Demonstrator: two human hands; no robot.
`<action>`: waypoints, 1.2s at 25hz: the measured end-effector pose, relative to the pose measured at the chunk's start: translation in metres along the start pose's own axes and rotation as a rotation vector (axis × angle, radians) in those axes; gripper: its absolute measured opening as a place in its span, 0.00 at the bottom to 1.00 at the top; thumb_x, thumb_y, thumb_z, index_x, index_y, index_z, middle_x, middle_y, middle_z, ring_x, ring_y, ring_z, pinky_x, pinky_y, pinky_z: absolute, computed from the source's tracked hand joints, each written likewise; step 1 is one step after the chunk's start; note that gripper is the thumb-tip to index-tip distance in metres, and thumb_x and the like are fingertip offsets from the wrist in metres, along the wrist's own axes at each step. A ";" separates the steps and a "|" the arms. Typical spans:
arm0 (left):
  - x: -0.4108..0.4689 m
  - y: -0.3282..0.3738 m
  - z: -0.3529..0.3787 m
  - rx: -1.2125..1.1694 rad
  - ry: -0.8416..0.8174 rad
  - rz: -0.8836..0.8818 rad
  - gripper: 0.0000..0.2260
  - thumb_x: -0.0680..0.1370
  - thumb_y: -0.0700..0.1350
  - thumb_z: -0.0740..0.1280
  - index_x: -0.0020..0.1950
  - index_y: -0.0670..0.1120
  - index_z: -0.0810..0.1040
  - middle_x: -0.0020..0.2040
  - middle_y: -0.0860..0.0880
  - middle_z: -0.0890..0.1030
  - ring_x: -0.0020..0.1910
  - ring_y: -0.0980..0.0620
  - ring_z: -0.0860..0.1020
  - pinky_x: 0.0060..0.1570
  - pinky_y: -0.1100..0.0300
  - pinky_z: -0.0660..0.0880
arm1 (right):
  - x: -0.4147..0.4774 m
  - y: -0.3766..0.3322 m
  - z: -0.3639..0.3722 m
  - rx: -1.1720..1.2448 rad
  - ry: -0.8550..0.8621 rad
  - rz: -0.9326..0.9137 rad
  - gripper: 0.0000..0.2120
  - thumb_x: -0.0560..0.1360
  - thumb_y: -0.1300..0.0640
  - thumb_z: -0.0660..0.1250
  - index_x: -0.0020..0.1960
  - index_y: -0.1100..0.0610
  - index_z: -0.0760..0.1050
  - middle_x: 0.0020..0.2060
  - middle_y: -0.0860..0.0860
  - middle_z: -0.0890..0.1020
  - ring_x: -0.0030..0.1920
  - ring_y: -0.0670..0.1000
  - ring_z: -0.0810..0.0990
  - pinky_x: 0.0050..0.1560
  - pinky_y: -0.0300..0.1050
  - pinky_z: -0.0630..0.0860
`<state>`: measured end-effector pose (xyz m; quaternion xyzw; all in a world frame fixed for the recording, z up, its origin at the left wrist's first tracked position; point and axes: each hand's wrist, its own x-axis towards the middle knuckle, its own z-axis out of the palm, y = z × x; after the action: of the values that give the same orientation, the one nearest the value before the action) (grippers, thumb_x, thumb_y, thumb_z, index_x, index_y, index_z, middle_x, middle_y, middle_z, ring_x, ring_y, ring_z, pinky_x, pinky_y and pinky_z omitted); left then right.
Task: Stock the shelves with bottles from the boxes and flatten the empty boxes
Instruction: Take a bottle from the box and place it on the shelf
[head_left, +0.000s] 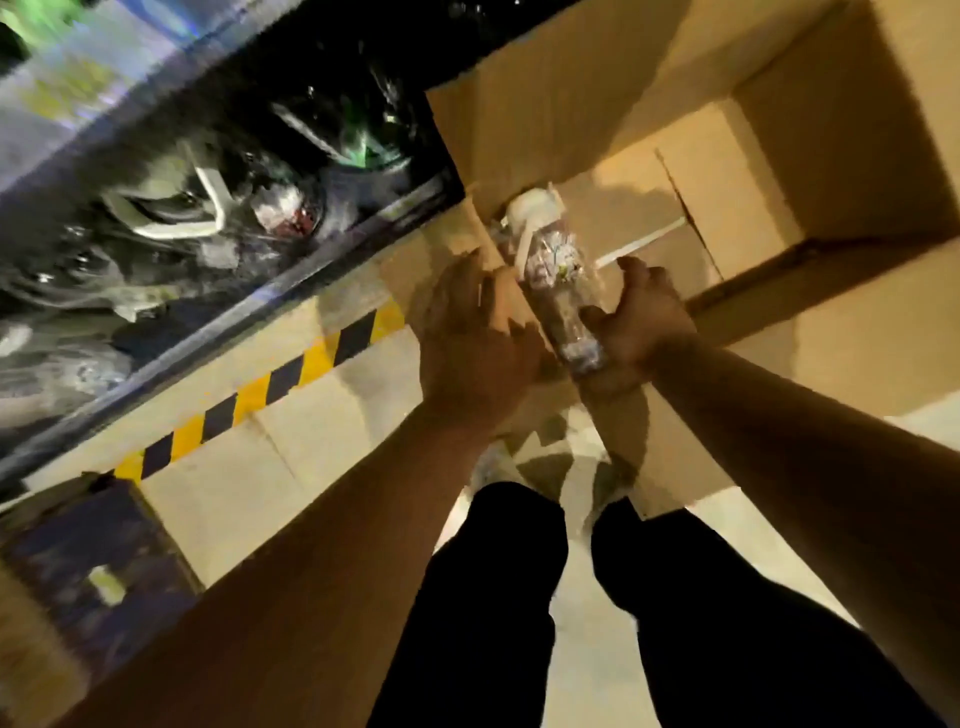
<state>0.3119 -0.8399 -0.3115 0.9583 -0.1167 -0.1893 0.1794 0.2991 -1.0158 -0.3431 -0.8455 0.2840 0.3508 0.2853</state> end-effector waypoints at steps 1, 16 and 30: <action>0.009 -0.004 0.016 0.011 0.161 0.073 0.20 0.76 0.48 0.60 0.64 0.40 0.76 0.64 0.34 0.78 0.63 0.31 0.76 0.61 0.37 0.74 | 0.022 0.002 0.014 0.000 -0.006 -0.010 0.40 0.76 0.43 0.67 0.79 0.58 0.52 0.72 0.63 0.62 0.71 0.66 0.64 0.71 0.58 0.64; 0.021 -0.015 0.014 0.019 0.017 -0.002 0.27 0.80 0.57 0.56 0.75 0.44 0.68 0.76 0.39 0.64 0.75 0.38 0.62 0.72 0.45 0.61 | 0.033 0.015 0.000 0.351 0.107 -0.051 0.34 0.69 0.49 0.76 0.68 0.56 0.63 0.53 0.48 0.78 0.54 0.53 0.79 0.51 0.45 0.74; -0.144 0.155 -0.410 -0.590 0.404 -0.117 0.17 0.79 0.49 0.69 0.64 0.44 0.76 0.53 0.50 0.82 0.47 0.60 0.79 0.48 0.71 0.73 | -0.358 -0.149 -0.268 0.687 -0.014 -0.597 0.29 0.71 0.58 0.77 0.68 0.54 0.69 0.53 0.48 0.84 0.49 0.46 0.85 0.49 0.48 0.82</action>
<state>0.3240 -0.8161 0.1495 0.8884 0.0358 -0.0317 0.4566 0.3041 -0.9975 0.1276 -0.7443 0.1260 0.1444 0.6397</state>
